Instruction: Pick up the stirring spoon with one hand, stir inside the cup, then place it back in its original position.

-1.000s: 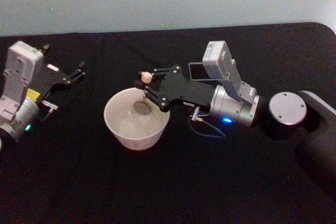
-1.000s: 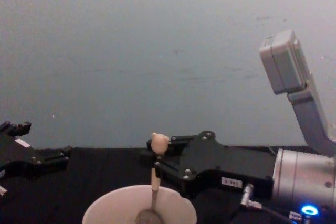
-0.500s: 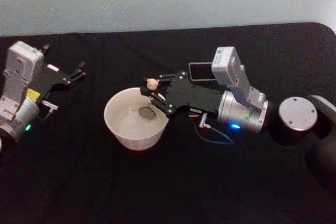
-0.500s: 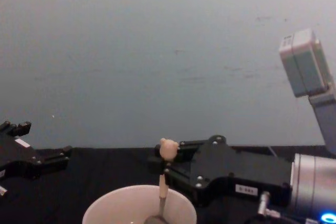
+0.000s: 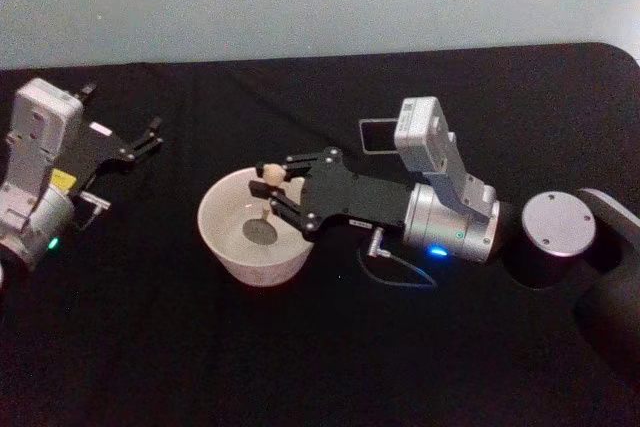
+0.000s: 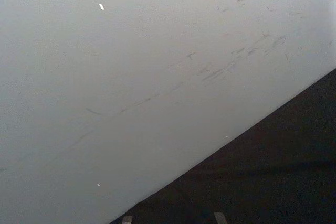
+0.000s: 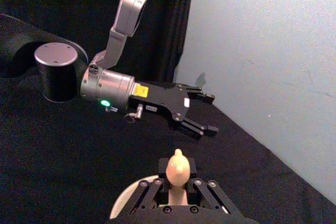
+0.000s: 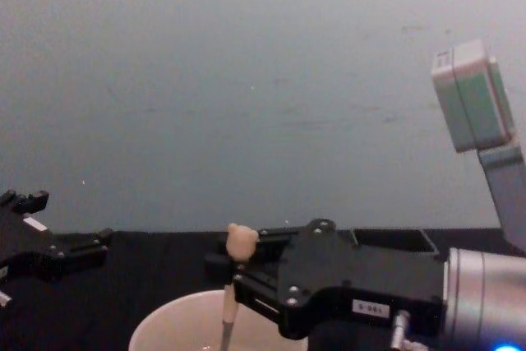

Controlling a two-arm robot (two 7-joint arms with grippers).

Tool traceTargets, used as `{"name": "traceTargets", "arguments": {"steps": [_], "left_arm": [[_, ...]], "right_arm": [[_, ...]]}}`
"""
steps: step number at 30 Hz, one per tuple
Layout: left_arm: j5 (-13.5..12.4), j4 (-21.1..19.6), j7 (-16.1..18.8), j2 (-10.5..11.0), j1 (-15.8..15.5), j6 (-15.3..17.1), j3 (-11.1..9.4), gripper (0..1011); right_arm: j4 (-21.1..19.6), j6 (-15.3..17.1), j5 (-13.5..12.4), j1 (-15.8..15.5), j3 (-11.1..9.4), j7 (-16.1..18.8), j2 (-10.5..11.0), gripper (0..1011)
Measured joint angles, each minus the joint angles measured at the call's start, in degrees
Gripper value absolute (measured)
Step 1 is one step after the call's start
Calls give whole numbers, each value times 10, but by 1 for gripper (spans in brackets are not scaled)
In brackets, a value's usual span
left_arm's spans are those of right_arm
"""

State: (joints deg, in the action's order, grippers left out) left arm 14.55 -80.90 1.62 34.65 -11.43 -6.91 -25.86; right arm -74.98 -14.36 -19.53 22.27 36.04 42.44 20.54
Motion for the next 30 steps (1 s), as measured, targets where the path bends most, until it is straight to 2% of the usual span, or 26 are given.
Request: {"name": "traceTargets", "arguments": {"steps": [11,20,30], "left_arm": [[0,0,0,0,0,0,0,1001],[0,0,0,0,0,0,0,1001],[0,0,0,0,0,0,0,1001]], "right_arm": [[22,0,2,17,12,-4,-23,174],[54,-7,8,37,12,-15,-43,174],[65,-9,14,43,1,-25,-44,174]]}}
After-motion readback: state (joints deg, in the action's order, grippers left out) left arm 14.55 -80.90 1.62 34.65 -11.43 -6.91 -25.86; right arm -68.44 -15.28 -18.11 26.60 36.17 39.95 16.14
